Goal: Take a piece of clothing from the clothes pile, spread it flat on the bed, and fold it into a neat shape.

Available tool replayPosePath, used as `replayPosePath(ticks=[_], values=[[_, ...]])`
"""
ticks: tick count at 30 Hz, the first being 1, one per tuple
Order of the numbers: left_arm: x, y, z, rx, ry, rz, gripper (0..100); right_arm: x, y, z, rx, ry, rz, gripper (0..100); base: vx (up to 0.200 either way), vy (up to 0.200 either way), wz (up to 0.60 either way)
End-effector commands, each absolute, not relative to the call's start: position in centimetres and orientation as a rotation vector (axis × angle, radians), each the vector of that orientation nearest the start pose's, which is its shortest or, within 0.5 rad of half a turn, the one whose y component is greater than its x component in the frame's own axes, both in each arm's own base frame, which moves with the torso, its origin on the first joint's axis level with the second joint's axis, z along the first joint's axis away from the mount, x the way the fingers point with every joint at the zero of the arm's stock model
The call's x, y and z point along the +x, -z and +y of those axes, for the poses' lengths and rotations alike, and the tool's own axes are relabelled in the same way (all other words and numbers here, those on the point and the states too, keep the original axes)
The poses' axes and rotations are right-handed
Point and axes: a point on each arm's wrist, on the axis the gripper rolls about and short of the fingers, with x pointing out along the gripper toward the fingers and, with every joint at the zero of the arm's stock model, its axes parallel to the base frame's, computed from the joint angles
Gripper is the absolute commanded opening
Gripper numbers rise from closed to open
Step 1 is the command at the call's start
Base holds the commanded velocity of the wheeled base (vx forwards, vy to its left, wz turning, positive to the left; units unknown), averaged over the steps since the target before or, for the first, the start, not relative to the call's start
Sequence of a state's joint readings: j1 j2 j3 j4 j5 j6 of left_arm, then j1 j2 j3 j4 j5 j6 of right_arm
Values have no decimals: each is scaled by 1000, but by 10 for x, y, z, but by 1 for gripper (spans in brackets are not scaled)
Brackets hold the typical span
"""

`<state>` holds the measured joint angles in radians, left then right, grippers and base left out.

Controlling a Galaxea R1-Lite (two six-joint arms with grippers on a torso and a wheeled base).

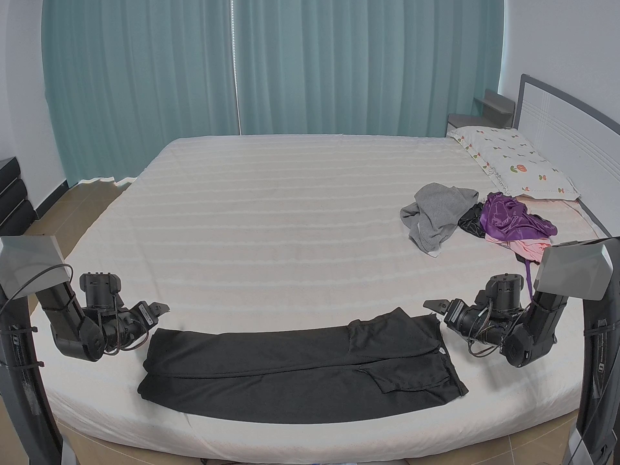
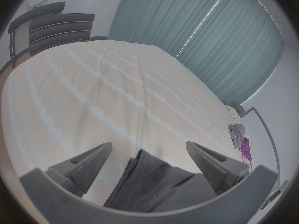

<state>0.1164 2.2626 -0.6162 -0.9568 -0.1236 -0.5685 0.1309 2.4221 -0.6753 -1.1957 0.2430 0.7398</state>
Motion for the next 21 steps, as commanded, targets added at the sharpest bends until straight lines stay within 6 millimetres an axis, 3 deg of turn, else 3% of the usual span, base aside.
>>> replayPosePath(ticks=[1,7,19,20,21], values=[[348,24,28,-624,-169,707,100,359,54,47,756,-121,671,100,0,0,0],[349,37,20,-606,-163,745,100,358,56,47,756,-119,676,100,0,0,0],[350,40,18,-596,-166,747,100,357,56,48,754,-115,678,100,0,0,0],[349,40,17,-596,-167,750,0,357,56,48,754,-115,678,100,0,0,0],[348,41,17,-595,-170,754,0,357,56,48,754,-115,678,100,0,0,0]])
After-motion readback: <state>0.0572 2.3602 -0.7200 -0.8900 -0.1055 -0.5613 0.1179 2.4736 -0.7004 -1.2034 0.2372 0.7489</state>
